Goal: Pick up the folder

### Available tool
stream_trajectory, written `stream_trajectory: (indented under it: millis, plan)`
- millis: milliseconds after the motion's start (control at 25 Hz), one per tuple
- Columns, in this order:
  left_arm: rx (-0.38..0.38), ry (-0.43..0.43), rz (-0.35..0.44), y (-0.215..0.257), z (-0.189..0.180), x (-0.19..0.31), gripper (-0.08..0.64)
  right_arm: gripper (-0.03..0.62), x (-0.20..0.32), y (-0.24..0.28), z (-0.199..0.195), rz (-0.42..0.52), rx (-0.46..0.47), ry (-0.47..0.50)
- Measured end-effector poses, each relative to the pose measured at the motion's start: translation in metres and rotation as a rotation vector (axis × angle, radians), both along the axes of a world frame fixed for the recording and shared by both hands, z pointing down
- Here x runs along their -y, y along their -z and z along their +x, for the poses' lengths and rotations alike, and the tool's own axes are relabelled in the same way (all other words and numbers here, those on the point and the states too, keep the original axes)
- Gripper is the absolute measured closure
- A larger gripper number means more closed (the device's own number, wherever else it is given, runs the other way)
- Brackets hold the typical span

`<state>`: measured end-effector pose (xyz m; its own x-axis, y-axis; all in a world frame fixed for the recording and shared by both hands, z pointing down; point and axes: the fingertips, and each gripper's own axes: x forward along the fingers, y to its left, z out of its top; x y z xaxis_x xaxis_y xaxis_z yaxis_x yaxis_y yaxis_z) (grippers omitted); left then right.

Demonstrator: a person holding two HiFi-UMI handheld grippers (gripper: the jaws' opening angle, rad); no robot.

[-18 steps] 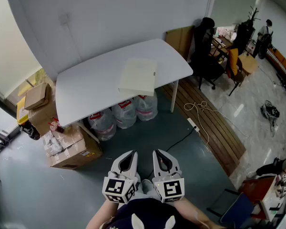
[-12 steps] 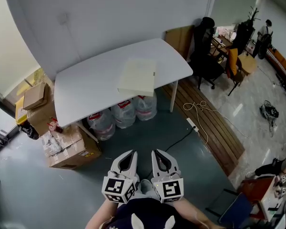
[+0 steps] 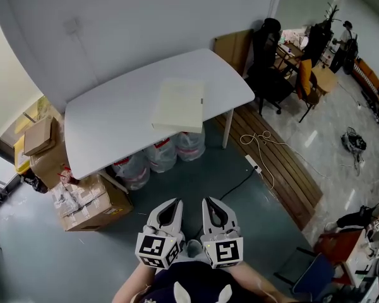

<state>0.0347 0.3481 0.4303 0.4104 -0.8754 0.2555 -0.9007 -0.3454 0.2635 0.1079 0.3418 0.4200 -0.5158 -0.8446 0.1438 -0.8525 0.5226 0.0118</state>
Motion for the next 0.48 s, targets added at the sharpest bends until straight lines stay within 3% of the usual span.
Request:
stream_trajectory:
  millis: [200,360,480]
  plan:
    - [0.059,-0.041,0.052,0.009,-0.012,0.033,0.557,0.583,0.034,0.003,-0.014,0.005,-0.005,-0.014]
    - [0.025,-0.084,0.057,0.013,-0.016,0.056,0.557,0.583,0.057,0.006,-0.022,0.008,-0.014,-0.029]
    - [0.023,-0.105,0.12,0.026,-0.019,0.07,0.557,0.583,0.071,0.011,-0.028,0.015,-0.013,-0.04]
